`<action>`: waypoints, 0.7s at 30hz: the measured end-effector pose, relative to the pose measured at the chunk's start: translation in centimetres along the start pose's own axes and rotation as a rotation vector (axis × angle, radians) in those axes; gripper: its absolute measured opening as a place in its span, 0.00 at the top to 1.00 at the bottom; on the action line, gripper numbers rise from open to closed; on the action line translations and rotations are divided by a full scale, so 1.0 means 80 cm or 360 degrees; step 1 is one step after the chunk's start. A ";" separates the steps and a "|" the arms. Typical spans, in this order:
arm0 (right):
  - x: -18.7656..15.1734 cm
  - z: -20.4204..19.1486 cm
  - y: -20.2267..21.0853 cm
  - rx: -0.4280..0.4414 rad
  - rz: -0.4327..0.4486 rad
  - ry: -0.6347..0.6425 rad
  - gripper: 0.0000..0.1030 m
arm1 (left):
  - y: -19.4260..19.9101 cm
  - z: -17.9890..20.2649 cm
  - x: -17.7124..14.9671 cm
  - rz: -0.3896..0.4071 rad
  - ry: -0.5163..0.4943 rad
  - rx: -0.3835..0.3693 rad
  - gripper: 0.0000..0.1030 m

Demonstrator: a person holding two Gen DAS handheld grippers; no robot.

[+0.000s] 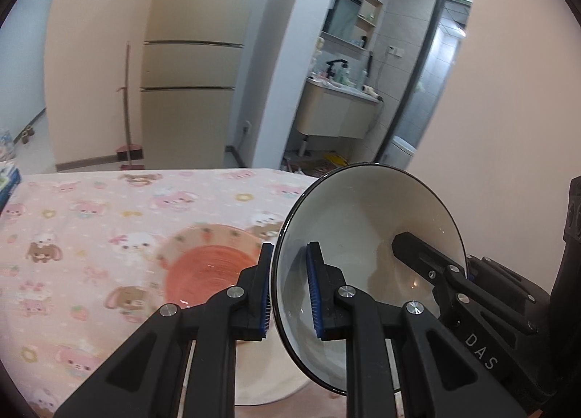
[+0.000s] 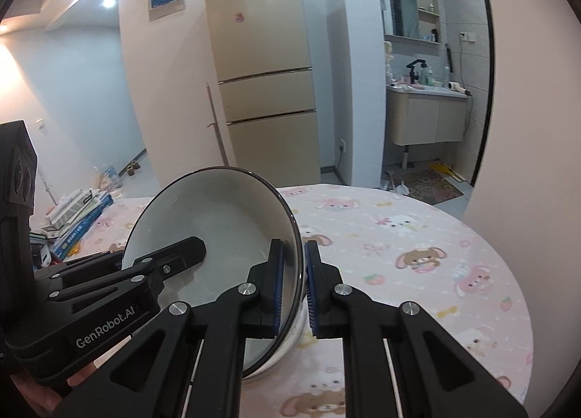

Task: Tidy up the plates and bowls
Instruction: 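Lift the white bowl with both grippers and carry it over the stack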

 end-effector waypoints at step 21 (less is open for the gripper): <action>-0.003 -0.067 -0.066 0.0122 -0.0098 0.0052 0.89 | -0.014 -0.088 -0.003 -0.0043 0.0093 0.0140 0.82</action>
Point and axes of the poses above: each gripper's, at about its wrist camera, not at the fingertips, and y roughly against the way its jaws point, z to its right, x to its top, the point moved 6 cm from there along -y, roughly the way its jaws point, and after that the axes turned 2 degrees about -y, right-handed, at the moved point
